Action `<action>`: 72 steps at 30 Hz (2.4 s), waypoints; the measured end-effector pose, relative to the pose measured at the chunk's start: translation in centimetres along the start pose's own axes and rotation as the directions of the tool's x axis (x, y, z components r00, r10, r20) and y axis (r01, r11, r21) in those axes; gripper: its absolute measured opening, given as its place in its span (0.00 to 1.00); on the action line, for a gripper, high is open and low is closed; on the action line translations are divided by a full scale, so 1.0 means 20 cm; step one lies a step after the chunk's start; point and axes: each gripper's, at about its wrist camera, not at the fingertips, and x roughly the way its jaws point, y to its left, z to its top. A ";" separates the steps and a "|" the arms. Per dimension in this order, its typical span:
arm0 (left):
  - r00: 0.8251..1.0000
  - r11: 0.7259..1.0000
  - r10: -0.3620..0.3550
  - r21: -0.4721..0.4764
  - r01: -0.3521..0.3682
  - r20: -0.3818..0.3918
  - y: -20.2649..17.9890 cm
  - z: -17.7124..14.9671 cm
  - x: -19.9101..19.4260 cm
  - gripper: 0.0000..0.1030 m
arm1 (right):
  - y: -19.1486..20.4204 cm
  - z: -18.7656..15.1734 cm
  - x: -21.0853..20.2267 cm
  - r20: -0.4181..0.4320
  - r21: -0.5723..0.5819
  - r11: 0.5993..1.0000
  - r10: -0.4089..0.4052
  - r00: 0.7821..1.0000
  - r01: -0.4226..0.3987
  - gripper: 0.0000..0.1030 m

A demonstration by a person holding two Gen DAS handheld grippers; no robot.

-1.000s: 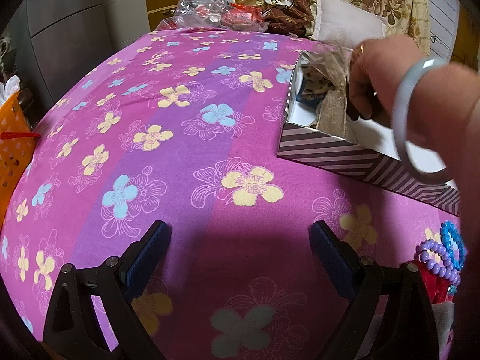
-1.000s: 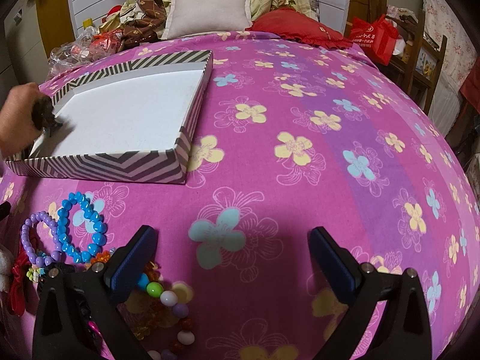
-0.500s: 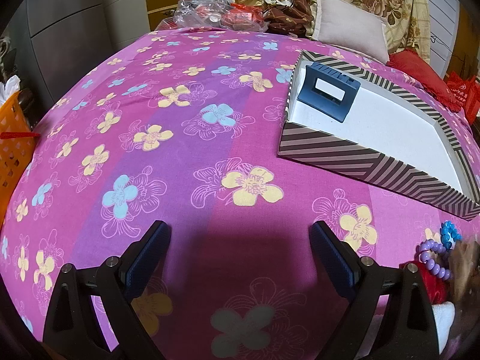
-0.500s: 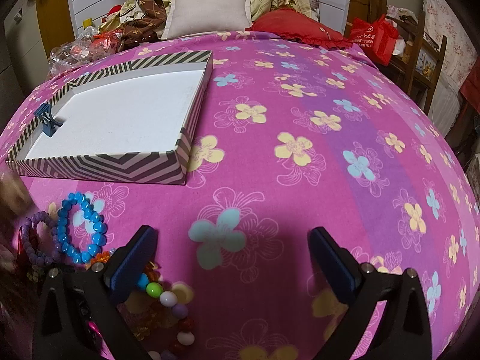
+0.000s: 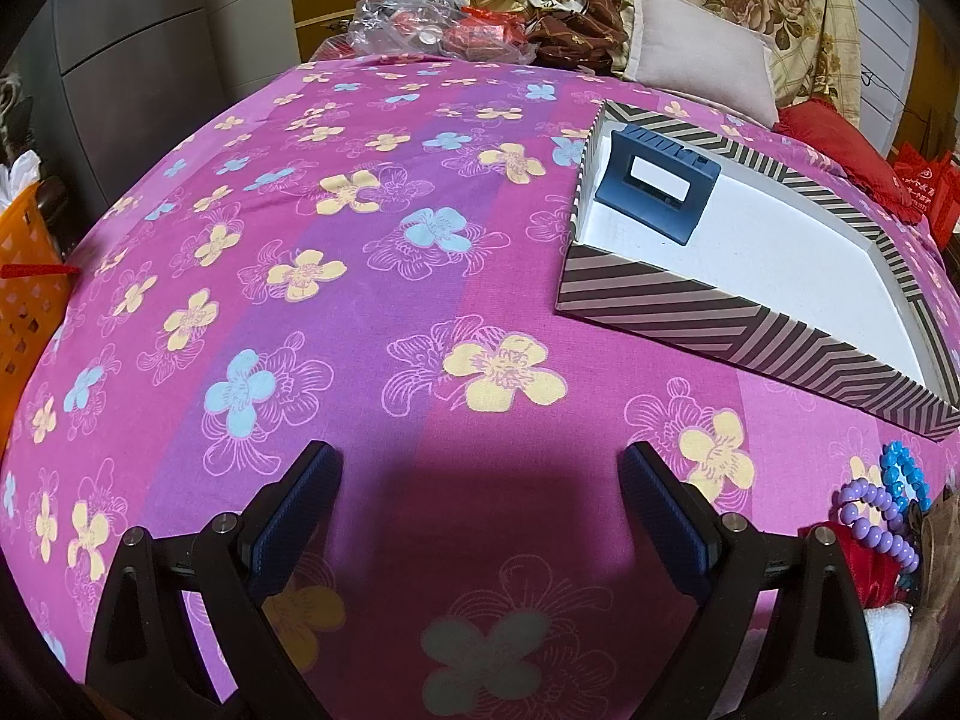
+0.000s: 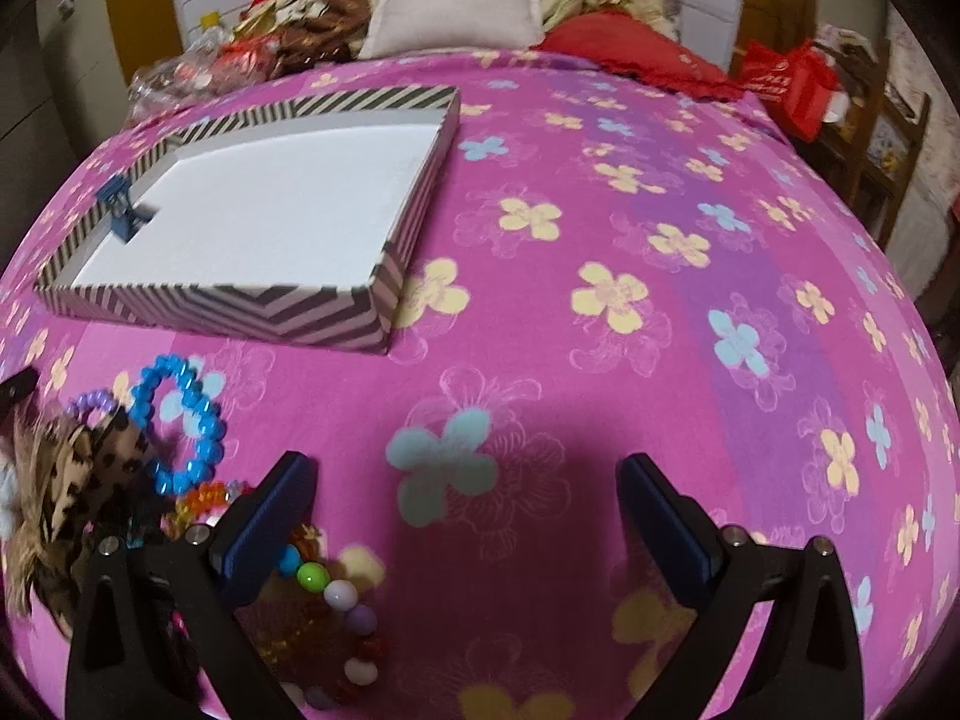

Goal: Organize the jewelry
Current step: 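Grasp the white fluffy scrunchie with the left tool while the right tool grasps the brown leopard bow scrunchie, then carry the white scrunchie with the left tool into the tray while the right tool carries the leopard bow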

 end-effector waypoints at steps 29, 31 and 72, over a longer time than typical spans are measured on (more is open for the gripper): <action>1.000 1.000 0.007 -0.006 -0.007 0.001 0.00 -0.06 -0.04 0.84 | 0.22 -0.14 -0.43 0.090 -0.119 0.974 0.202 0.975 -0.190 0.99; 1.000 1.000 0.007 -0.006 -0.007 0.001 0.00 -0.06 -0.04 0.84 | 0.21 -0.15 -0.44 0.089 -0.117 0.974 0.204 0.975 -0.193 0.99; 0.936 0.938 -0.346 0.000 0.347 -0.055 -0.14 -0.27 -0.45 0.55 | 0.51 -0.17 -0.36 -0.031 -0.230 0.866 0.450 0.892 -0.445 0.24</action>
